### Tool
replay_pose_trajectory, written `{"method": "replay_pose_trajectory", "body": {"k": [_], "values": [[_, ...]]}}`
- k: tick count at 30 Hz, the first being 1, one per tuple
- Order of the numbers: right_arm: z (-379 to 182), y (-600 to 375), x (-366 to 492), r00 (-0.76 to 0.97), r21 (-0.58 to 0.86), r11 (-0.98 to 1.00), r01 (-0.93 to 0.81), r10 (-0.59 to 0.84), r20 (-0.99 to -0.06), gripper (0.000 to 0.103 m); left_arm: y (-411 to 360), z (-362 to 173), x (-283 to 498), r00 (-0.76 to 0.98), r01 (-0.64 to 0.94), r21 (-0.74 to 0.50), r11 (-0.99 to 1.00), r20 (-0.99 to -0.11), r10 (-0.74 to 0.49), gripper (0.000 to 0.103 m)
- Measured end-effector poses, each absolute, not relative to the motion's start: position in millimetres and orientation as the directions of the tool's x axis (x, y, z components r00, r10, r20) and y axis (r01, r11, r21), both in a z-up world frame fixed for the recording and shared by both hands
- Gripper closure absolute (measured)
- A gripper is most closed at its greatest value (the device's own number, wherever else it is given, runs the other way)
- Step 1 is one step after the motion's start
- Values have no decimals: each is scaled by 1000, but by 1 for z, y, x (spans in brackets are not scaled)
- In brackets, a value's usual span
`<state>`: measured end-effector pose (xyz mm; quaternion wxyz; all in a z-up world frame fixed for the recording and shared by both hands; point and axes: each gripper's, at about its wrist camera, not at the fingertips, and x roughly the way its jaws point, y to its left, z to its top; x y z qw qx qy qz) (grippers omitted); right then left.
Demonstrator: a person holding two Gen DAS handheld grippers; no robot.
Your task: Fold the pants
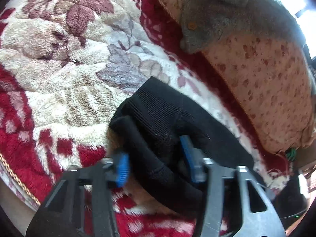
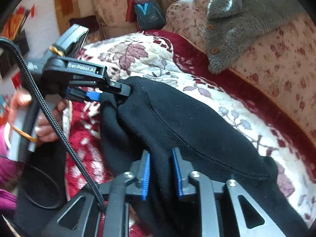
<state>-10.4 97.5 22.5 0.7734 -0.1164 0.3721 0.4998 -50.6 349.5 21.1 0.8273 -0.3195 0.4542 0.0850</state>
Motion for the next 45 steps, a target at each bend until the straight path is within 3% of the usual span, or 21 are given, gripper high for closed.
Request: {"method": "replay_pose_trajectory", "body": {"k": [2, 5, 13, 15, 19, 21, 24, 28, 31, 41, 45], "values": [[22, 97, -8, 199, 237, 471, -850, 702, -683, 90, 352, 21, -53, 585, -440, -463, 769, -798, -146, 80], [26, 90, -6, 161, 314, 462, -829, 735, -658, 94, 353, 36, -67, 633, -413, -475, 777, -763, -130, 86], [47, 79, -20, 73, 412, 393, -822, 790, -609, 95, 357, 51, -100, 667, -371, -472, 800, -735, -124, 88], [42, 84, -31, 47, 412, 374, -831, 785, -617, 95, 365, 33, -103, 632, -408, -489, 771, -761, -148, 88], [21, 103, -49, 13, 381, 355, -854, 746, -666, 96, 369, 19, -111, 608, -451, -489, 747, -781, -145, 76], [14, 110, -55, 49, 318, 369, -873, 716, -697, 96, 366, 31, -116, 618, -455, -452, 767, -781, -94, 69], [23, 106, -56, 32, 341, 349, -873, 738, -674, 96, 359, 52, -123, 639, -463, -365, 808, -769, 20, 68], [33, 90, -55, 53, 358, 374, -855, 751, -659, 91, 343, 69, -126, 655, -431, -318, 844, -754, 51, 65], [35, 64, -48, 85, 417, 432, -800, 769, -634, 83, 322, 75, -123, 660, -377, -296, 878, -751, 31, 63], [45, -72, -30, 321, 460, 663, -591, 716, -619, 81, 213, 76, -85, 614, -154, -289, 945, -777, -138, 63], [38, -123, -31, 384, 470, 735, -489, 665, -641, 75, 162, 72, -69, 579, -72, -279, 958, -793, -187, 63]]}}
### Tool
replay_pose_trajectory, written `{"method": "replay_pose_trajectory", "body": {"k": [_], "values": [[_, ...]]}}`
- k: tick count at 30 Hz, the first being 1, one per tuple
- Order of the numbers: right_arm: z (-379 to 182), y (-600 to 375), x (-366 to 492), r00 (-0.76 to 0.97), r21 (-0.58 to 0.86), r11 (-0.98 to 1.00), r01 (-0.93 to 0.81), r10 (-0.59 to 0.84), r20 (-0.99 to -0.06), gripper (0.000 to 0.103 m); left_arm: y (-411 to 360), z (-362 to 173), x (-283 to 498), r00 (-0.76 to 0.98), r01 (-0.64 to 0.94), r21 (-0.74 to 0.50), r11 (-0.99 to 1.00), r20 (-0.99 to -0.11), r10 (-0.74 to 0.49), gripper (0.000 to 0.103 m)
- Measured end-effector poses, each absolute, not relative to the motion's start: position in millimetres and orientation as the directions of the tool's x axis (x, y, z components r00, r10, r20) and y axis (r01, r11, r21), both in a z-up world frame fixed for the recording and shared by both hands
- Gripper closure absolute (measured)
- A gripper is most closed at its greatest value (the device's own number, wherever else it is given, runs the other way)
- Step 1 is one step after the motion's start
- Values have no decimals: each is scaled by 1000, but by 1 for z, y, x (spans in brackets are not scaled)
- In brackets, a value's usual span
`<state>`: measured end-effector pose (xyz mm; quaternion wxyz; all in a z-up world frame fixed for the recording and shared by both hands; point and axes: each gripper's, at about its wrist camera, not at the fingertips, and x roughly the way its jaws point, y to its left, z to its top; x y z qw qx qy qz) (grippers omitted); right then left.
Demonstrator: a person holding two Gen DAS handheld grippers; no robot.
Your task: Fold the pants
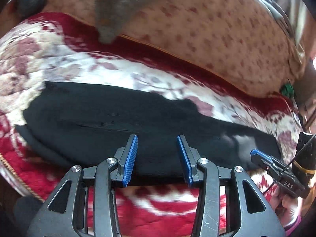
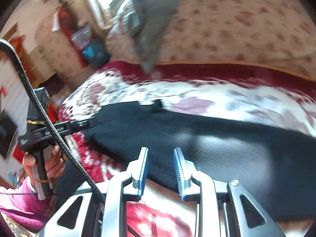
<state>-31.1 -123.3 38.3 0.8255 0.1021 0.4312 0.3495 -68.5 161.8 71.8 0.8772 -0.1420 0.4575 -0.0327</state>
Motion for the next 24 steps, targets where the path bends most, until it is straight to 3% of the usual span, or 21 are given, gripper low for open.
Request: {"method": "replay_pose_trajectory", "body": {"k": [7, 14, 24], "values": [[35, -198, -46, 473, 479, 806, -349, 592, -653, 66, 95, 71, -53, 556, 18, -244, 970, -803, -213, 63], [38, -247, -54, 533, 481, 838, -258, 539, -653, 65, 46, 74, -43, 554, 101, -201, 974, -802, -223, 63], [36, -308, -68, 569, 495, 861, -112, 464, -679, 61, -4, 74, -26, 516, 213, -231, 949, -798, -310, 63]]}}
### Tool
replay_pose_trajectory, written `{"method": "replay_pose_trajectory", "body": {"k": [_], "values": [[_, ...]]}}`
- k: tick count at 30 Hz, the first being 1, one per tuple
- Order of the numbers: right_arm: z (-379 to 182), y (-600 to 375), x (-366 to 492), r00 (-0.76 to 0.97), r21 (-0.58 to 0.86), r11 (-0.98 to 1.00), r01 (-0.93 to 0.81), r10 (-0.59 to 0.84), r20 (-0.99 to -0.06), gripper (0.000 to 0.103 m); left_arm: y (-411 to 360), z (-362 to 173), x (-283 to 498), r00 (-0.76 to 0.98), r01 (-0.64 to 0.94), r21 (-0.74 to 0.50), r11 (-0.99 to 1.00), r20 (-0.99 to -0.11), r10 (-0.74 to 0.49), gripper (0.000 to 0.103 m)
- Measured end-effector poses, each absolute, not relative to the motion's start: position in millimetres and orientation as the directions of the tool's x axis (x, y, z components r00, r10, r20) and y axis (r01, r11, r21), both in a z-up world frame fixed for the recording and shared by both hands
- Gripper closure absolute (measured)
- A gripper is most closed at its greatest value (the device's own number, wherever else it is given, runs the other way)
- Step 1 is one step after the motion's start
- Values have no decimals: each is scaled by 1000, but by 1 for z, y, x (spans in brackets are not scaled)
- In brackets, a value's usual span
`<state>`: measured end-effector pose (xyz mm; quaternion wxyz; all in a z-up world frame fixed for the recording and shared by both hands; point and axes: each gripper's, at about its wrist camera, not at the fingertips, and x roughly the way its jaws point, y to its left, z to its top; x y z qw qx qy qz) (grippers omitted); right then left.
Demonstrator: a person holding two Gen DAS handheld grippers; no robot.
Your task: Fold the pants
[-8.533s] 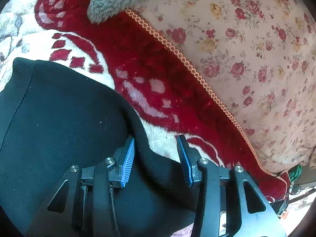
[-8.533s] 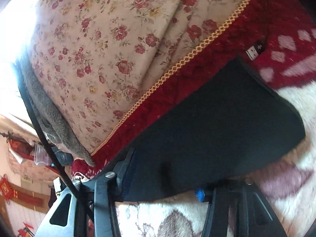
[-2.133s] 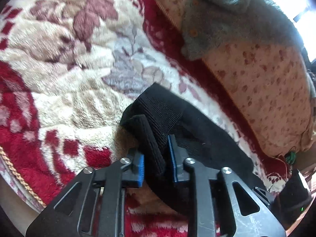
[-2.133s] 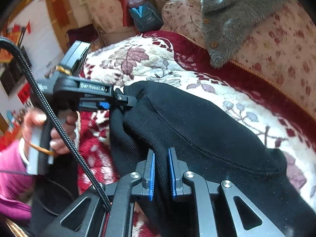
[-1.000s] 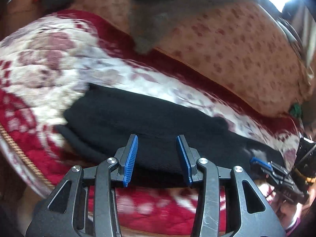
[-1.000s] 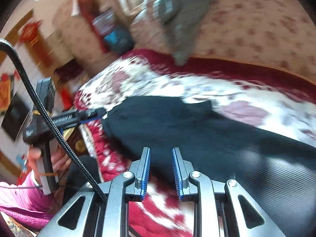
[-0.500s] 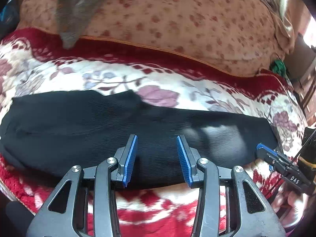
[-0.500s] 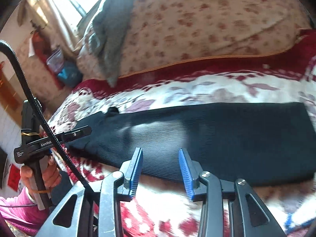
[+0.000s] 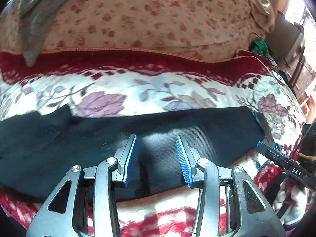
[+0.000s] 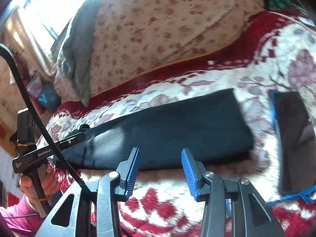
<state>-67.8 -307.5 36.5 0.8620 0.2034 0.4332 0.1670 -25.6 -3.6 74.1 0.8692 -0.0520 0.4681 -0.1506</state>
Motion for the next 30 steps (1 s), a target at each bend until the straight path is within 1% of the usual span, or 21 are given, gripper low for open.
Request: {"method": "replay_pose_trajectory", "body": {"k": [2, 3, 4, 5, 10, 15, 17, 22, 25, 30], "values": [[35, -320, -70, 574, 509, 858, -77, 455, -681, 61, -13, 74, -22, 510, 240, -238, 941, -794, -331, 61], [33, -327, -71, 576, 516, 855, -57, 450, -682, 60, -18, 73, -19, 499, 253, -245, 936, -796, -343, 60], [32, -331, -72, 577, 523, 851, -46, 450, -682, 60, -22, 72, -16, 487, 263, -255, 931, -798, -356, 56], [31, -335, -72, 576, 534, 845, -34, 453, -681, 60, -25, 70, -13, 474, 271, -269, 924, -799, -371, 55], [18, -350, -71, 555, 588, 809, 25, 477, -681, 58, -45, 63, 6, 427, 298, -280, 913, -816, -390, 55], [6, -360, -65, 557, 672, 736, 80, 526, -642, 53, -73, 64, 23, 386, 380, -282, 881, -817, -428, 54], [4, -363, -61, 563, 690, 719, 83, 538, -627, 53, -82, 63, 30, 370, 412, -274, 869, -821, -435, 49], [4, -369, -44, 586, 730, 680, 68, 565, -581, 54, -119, 54, 50, 304, 500, -245, 831, -848, -433, 49], [0, -372, -42, 592, 742, 667, 65, 573, -567, 58, -133, 49, 59, 278, 540, -233, 809, -858, -432, 49], [-6, -381, -44, 596, 784, 617, 68, 605, -528, 59, -156, 40, 74, 182, 641, -243, 728, -874, -451, 49]]}}
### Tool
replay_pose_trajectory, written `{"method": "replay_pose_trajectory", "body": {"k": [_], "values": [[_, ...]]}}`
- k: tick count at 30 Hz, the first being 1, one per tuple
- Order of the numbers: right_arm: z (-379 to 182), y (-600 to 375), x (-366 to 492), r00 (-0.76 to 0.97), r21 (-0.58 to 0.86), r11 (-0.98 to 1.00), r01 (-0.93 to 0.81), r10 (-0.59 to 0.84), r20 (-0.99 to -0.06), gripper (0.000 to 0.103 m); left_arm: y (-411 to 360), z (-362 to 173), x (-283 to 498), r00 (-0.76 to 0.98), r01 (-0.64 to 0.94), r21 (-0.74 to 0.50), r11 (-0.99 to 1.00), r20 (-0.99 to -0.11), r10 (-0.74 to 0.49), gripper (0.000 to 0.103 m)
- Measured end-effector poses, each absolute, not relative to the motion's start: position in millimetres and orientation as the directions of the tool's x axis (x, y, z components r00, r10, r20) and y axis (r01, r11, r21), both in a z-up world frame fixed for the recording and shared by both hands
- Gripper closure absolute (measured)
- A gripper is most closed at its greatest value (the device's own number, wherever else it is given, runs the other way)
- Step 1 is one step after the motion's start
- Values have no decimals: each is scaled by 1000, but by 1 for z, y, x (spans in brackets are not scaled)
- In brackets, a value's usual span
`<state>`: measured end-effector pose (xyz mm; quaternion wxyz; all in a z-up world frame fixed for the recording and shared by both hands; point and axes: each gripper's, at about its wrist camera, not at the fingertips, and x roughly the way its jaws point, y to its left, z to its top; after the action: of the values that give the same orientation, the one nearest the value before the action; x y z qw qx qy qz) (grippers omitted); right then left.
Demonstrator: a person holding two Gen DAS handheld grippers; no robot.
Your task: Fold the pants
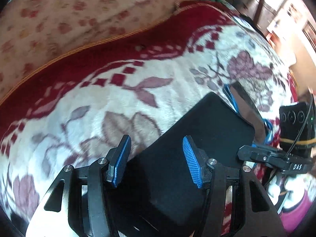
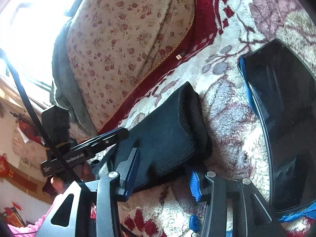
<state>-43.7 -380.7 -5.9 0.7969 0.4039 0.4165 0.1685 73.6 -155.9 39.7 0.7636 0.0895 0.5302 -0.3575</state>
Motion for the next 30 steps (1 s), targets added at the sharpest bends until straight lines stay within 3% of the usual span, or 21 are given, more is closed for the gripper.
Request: {"method": "replay_pose_trajectory", "body": {"k": [11, 12, 14, 16, 17, 22, 30], "values": [[-12, -388, -44, 597, 817, 575, 32, 644, -477, 59, -188, 24, 77, 40, 758, -265, 595, -893, -448, 49], [-12, -388, -44, 596, 819, 573, 26, 649, -473, 60, -189, 23, 77, 43, 766, -257, 589, -894, -446, 51], [-13, -389, -43, 595, 819, 573, 18, 653, -469, 67, -191, 24, 76, 49, 774, -254, 580, -889, -455, 65], [-19, -392, -41, 596, 833, 553, 29, 659, -458, 82, -193, 25, 75, 59, 785, -249, 567, -881, -469, 74], [-21, -394, -40, 595, 845, 534, 29, 670, -443, 84, -193, 25, 75, 58, 786, -255, 563, -877, -477, 79], [-19, -394, -41, 597, 855, 519, 13, 682, -423, 91, -187, 26, 79, 47, 772, -302, 559, -850, -524, 88], [14, -382, -45, 615, 849, 523, -70, 693, -376, 93, -165, 58, 74, 86, 757, -337, 560, -798, -597, 90]]}}
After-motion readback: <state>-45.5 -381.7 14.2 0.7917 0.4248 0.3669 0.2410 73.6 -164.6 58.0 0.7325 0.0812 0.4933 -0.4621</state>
